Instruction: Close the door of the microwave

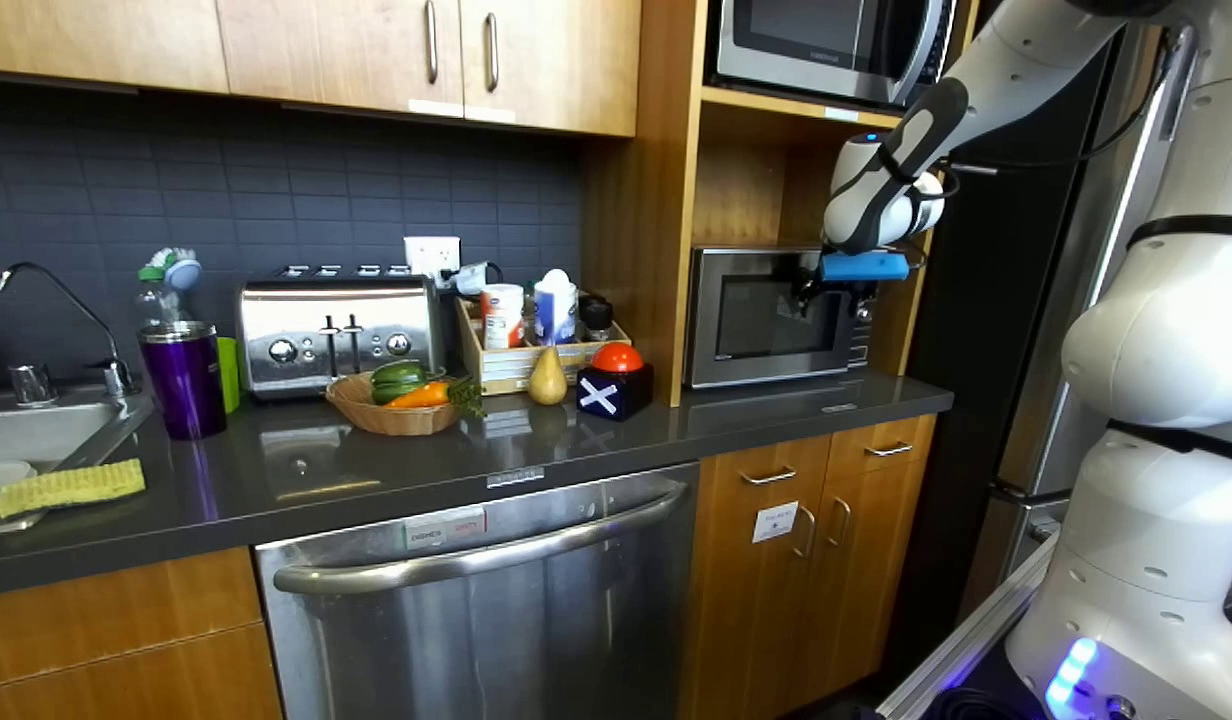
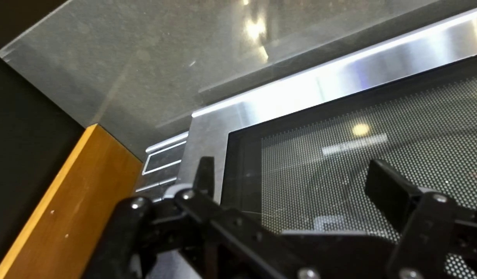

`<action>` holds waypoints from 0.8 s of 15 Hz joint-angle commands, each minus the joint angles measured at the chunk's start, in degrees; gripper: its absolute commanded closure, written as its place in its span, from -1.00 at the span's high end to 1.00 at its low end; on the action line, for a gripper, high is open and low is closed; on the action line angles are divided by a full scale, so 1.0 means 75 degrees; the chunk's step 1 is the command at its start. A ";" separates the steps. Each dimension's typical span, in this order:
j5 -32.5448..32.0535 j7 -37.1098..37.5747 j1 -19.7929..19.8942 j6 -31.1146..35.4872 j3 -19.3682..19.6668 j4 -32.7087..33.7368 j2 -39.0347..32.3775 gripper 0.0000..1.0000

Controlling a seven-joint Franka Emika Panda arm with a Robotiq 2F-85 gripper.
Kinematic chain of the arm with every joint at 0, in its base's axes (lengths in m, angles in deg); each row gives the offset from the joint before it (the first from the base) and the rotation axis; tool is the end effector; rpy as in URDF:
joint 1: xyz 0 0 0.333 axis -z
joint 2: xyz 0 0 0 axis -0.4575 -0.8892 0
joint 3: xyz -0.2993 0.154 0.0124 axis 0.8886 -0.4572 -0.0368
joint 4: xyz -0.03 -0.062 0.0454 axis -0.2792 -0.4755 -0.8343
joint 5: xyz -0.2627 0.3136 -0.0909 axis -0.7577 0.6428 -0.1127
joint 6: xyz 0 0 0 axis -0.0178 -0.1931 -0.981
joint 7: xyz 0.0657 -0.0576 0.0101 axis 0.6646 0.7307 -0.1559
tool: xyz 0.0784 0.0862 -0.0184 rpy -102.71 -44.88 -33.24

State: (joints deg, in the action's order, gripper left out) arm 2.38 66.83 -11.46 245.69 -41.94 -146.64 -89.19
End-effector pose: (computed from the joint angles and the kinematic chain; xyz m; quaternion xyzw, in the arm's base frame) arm 0.5036 -0.2811 0.3796 0.9122 -0.3359 0.2044 0.1151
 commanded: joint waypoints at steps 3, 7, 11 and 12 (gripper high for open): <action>-0.0287 -0.0086 -0.0082 -0.0551 0.0135 0.0272 -0.0193 1.00; -0.0448 -0.0220 -0.0023 -0.0943 0.0245 0.0286 -0.0062 1.00; -0.0357 -0.0300 0.0000 -0.1234 0.0335 0.0391 -0.0167 1.00; -0.0281 -0.0378 -0.0014 -0.1296 0.0324 0.0394 -0.0200 1.00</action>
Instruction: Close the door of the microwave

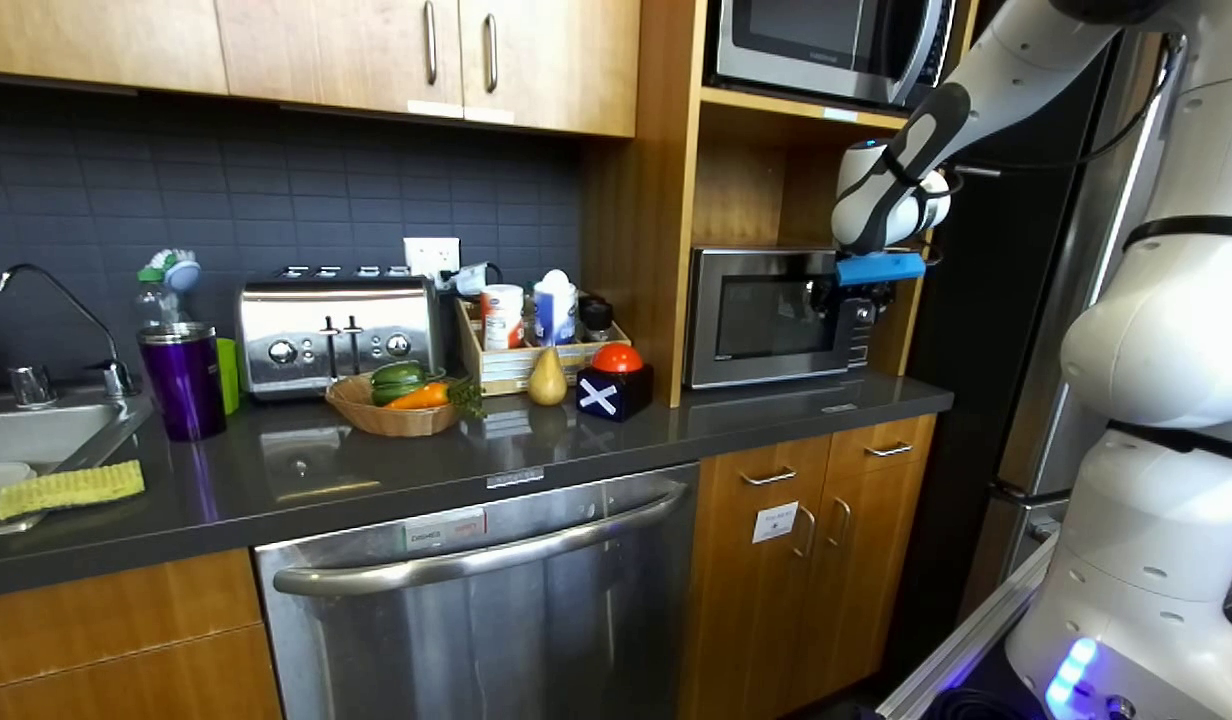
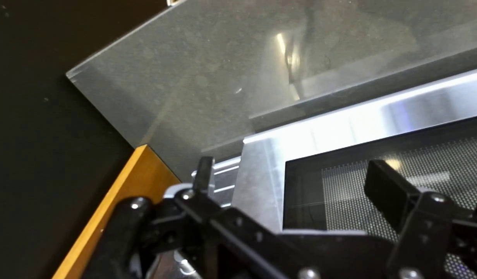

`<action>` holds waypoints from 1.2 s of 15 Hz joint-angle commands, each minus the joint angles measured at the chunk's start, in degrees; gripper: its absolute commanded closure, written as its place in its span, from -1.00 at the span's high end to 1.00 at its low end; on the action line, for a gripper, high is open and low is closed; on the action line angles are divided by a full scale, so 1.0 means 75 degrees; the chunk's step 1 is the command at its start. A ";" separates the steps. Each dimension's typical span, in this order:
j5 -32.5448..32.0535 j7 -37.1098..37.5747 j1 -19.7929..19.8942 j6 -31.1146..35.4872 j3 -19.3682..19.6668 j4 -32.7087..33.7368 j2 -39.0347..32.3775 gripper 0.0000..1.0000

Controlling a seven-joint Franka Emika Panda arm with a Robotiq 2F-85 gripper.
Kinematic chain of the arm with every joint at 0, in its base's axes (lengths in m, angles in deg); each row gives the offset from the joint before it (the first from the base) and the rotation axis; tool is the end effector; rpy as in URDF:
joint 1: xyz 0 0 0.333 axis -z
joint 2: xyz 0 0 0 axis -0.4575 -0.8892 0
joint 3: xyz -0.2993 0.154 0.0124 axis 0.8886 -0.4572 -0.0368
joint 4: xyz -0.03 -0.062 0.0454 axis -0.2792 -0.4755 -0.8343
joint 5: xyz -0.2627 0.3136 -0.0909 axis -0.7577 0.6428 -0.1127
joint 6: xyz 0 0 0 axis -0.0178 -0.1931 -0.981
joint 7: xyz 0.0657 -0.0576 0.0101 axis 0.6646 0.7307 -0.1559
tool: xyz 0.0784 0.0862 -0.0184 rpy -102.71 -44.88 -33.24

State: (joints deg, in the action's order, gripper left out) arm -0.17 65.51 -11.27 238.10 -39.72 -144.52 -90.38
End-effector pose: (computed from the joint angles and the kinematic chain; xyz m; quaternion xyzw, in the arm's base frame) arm 0.4897 -0.3082 0.3705 0.9181 -0.3397 0.1423 0.1468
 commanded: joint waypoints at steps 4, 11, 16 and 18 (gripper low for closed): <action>0.0119 -0.0342 -0.0125 -0.0448 -0.0042 0.0086 -0.0170 1.00; 0.0288 0.0277 -0.0893 0.0837 -0.0377 0.1043 -0.1662 1.00; 0.0575 0.0328 -0.1473 0.1079 -0.0437 0.1551 -0.2059 1.00; 0.0562 0.0275 -0.1461 0.0982 -0.0337 0.1618 -0.1945 1.00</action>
State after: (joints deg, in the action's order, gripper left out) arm 2.71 66.61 -20.61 242.70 -42.64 -142.20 -100.68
